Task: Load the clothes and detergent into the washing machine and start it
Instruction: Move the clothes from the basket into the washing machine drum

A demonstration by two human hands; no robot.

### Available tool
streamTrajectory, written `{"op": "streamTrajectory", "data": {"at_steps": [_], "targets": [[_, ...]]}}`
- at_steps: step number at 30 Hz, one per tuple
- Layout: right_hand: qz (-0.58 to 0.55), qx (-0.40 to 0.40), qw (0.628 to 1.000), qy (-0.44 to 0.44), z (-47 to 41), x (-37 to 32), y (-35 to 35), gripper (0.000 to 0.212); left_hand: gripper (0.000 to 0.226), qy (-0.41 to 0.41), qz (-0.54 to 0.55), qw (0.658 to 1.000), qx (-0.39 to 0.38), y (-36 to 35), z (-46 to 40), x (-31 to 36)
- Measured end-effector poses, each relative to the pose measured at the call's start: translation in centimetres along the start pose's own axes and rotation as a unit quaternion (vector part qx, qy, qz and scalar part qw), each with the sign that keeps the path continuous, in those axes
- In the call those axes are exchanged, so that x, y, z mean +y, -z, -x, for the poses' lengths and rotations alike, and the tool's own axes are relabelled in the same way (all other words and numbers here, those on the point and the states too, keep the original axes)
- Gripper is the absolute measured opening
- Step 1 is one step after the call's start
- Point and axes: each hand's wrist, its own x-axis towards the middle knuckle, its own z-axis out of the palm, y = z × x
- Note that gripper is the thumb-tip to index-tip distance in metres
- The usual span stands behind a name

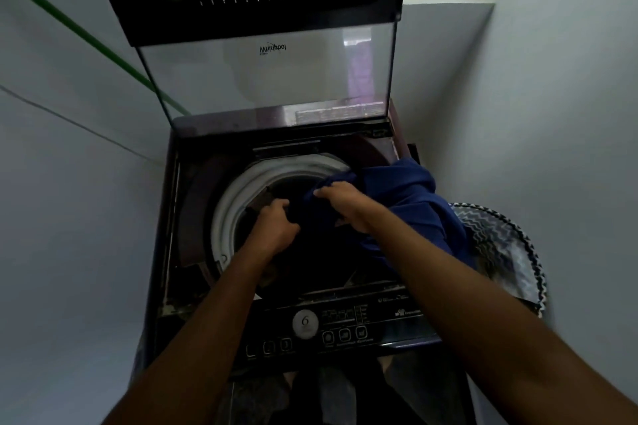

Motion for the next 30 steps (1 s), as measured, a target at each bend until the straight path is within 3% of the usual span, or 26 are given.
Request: {"op": "streamTrajectory", "data": {"at_steps": [2, 7, 13, 17, 19, 22, 26, 30], "targets": [[0.023, 0.014, 0.999, 0.029, -0.3, 1.1, 0.4, 0.02, 0.071, -0.003, -0.02, 1.0, -0.001, -0.7, 0.2, 0.4], [0.044, 0.212, 0.96, 0.178, 0.1, 1.8, 4.3, 0.022, 0.06, -0.107, -0.023, 0.994, -0.002, -3.3, 0.5, 3.8], [0.06, 0.298, 0.922, 0.239, 1.8, 2.4, 9.5, 0.017, 0.062, -0.203, -0.018, 0.978, -0.04, -6.6, 0.8, 8.4], [0.035, 0.368, 0.905, 0.21, 2.0, 4.5, 13.2, 0.02, 0.076, -0.284, -0.092, 0.952, -0.066, -8.6, 1.1, 10.5], [0.001, 0.352, 0.917, 0.19, 2.6, 6.4, 14.9, 0.039, 0.089, -0.323, -0.187, 0.925, -0.074, -9.8, 1.3, 11.7], [-0.013, 0.259, 0.95, 0.176, 2.6, 9.8, 16.7, 0.07, 0.104, -0.367, -0.292, 0.877, -0.107, -11.9, 1.6, 13.2], [-0.053, 0.169, 0.974, 0.141, 2.6, 14.1, 18.8, 0.048, 0.124, -0.421, -0.331, 0.832, -0.145, -14.6, 1.9, 14.4], [0.129, 0.075, 0.987, 0.064, 2.6, 18.2, 20.6, 0.079, 0.136, -0.419, -0.36, 0.82, -0.151, -16.8, 1.5, 15.4]]}}
